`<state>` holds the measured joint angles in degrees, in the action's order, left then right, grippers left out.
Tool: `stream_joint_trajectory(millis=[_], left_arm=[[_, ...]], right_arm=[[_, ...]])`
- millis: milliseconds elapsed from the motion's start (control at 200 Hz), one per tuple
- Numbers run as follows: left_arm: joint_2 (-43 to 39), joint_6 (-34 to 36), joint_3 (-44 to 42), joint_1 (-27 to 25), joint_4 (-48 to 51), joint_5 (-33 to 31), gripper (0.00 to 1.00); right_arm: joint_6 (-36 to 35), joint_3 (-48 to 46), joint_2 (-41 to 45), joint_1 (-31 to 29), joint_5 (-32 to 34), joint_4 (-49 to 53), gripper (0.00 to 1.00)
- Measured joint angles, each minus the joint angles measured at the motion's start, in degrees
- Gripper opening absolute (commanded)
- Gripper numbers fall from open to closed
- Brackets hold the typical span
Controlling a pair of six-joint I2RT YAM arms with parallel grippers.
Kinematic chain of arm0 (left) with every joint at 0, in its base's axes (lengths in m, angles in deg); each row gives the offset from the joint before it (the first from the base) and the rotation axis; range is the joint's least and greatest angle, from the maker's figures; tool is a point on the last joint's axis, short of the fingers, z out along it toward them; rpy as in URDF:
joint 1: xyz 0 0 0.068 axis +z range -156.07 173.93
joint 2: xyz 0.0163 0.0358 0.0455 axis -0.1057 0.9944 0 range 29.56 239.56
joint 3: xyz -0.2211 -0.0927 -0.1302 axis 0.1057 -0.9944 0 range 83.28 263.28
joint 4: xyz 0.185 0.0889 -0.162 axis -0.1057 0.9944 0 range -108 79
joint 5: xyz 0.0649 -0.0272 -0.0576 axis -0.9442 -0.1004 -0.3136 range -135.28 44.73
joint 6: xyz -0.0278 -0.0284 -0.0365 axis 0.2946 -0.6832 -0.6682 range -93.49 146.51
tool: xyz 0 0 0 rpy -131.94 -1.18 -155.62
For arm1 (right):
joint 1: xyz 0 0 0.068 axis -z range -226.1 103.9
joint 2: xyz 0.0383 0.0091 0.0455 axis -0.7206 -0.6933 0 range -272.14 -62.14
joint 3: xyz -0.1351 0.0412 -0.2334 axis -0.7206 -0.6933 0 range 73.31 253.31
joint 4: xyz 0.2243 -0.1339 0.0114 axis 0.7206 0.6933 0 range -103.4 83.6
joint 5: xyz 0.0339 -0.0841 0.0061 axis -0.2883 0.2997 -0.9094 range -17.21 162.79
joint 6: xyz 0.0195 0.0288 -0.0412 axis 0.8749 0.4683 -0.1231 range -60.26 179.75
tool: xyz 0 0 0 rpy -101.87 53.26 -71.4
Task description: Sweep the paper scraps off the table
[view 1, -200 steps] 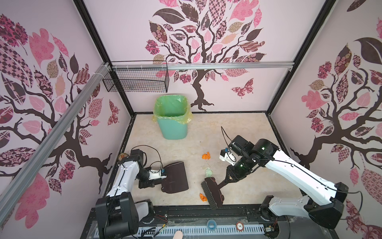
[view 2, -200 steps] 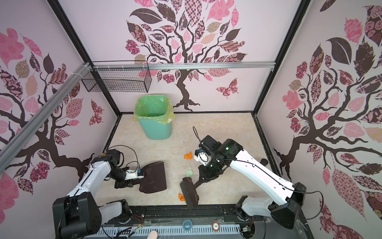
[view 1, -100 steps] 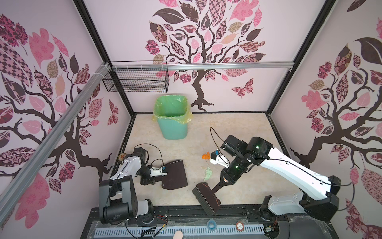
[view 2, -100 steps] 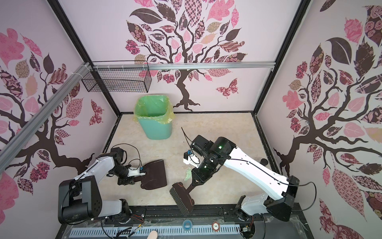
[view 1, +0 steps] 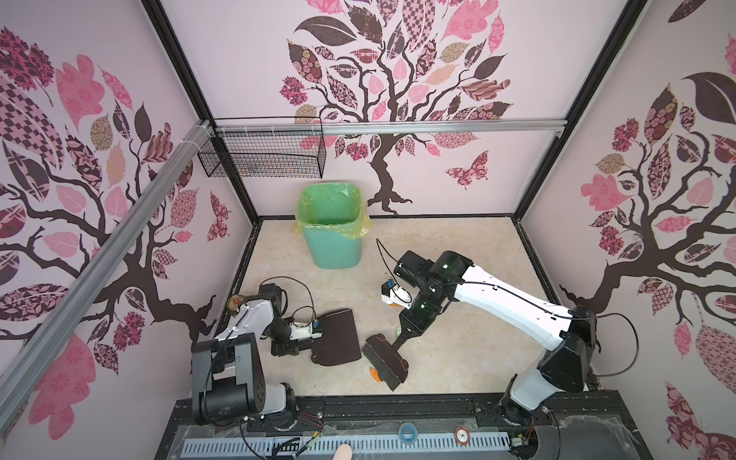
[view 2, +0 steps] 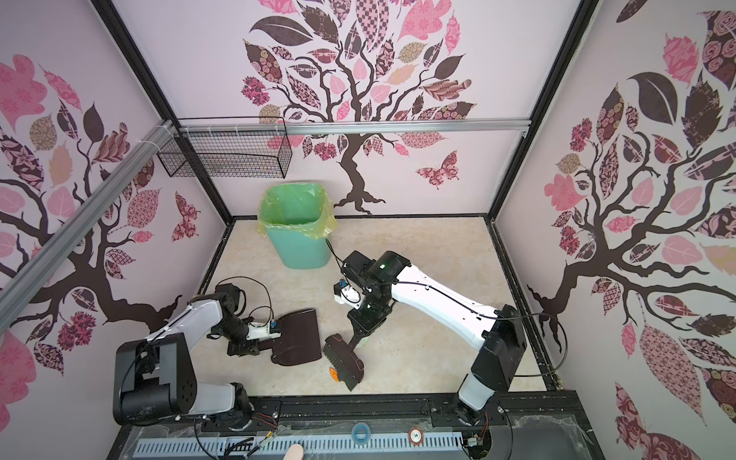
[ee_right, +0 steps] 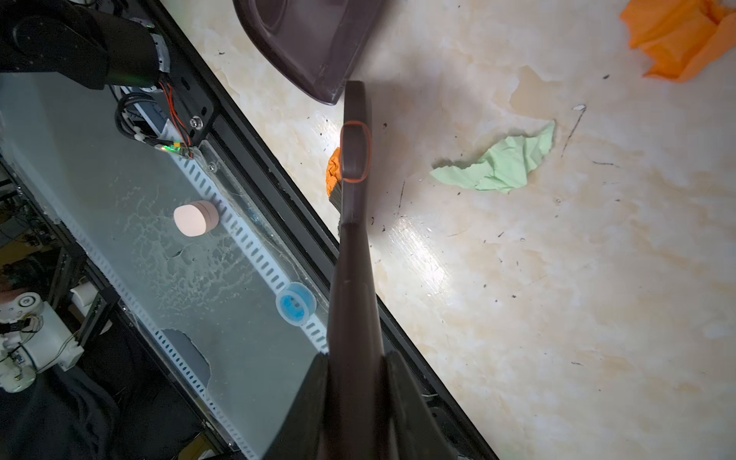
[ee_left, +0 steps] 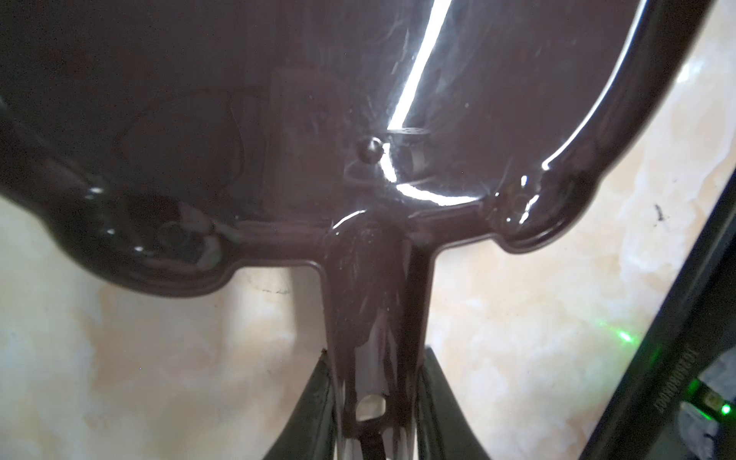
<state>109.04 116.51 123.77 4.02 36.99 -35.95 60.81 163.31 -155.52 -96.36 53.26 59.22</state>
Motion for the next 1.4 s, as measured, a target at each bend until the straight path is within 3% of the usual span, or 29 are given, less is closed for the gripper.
stream_joint_trajectory(millis=[385,610,755,775,820,1005,1030,1090,1185,1256,1401], left_arm=[[0.0,-0.02,-0.02,-0.2,-0.68,0.37,0.0],[0.02,-1.14,0.0,-4.07,-0.63,-0.44,0.04],[1.2,-3.06,0.55,-8.02,0.44,-1.66,0.15],[1.75,-3.37,0.85,-8.52,0.76,-1.79,0.22],[3.3,-4.17,1.92,-9.38,1.53,-2.19,0.26],[10.6,-7.65,8.63,-9.99,4.0,-3.3,0.4],[11.41,-7.91,9.57,-9.99,4.39,-3.34,0.44],[13.09,-8.81,11.65,-10.05,5.09,-3.3,0.71],[14.12,-10.4,13.4,-10.1,5.62,-3.26,0.88],[13.7,-11.32,13.57,-10.1,5.73,-3.48,0.93],[8.83,-12.02,13.31,-10.1,4.83,-3.58,0.92]], right_arm=[[-0.22,9.27,-2.45,7.76,9.46,2.16,0.0],[-0.66,15.98,-3.08,9.99,10.6,2.12,0.0],[-0.5,17.97,-2.36,11.04,10.6,1.99,0.0],[-0.44,18.1,-2.12,11.06,10.71,2.03,0.0],[-0.22,18.21,-1.57,11.08,10.95,2.1,0.0],[0.39,18.23,1.97,11.06,12.11,2.75,0.0],[0.44,17.9,2.6,11.08,12.33,2.69,0.0],[0.61,16.65,4.13,11.08,12.61,2.49,0.0],[0.87,13.29,6.54,11.08,13.09,2.38,0.0],[1.16,10.71,7.69,11.08,13.42,2.08,0.0],[1.53,6.71,8.5,11.23,14.01,1.64,0.0]])
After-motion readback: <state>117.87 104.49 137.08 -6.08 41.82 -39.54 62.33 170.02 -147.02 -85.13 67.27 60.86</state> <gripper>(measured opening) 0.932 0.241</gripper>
